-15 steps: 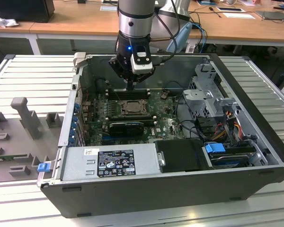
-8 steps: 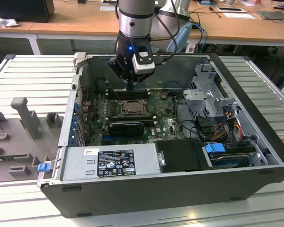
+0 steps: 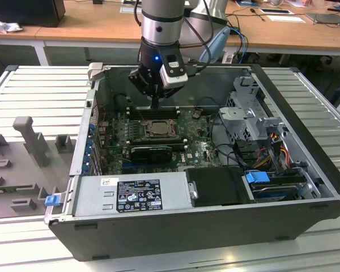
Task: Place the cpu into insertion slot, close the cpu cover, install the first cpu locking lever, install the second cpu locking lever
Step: 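Install the first cpu locking lever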
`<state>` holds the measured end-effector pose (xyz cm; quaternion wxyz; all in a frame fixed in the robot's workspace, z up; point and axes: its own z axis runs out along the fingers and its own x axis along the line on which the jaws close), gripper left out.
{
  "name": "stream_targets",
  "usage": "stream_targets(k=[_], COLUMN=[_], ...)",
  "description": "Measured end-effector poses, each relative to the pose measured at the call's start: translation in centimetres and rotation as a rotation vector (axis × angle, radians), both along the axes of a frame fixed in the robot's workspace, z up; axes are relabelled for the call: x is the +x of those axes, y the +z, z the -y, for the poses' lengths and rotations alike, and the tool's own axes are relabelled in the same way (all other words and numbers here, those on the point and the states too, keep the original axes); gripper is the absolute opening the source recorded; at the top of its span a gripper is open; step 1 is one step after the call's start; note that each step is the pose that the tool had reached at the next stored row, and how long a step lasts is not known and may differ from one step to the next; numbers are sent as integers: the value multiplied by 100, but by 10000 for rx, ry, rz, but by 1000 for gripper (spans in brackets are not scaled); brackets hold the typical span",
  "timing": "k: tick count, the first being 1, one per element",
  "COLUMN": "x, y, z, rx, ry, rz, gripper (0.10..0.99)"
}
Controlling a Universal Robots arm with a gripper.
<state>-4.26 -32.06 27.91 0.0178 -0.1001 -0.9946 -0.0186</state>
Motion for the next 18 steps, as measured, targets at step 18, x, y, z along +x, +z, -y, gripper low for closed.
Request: stream_targets(k=[18], x=[-33], y=[0], z=[0], rx=[0], ry=[2088], rz=[0], gripper=[106])
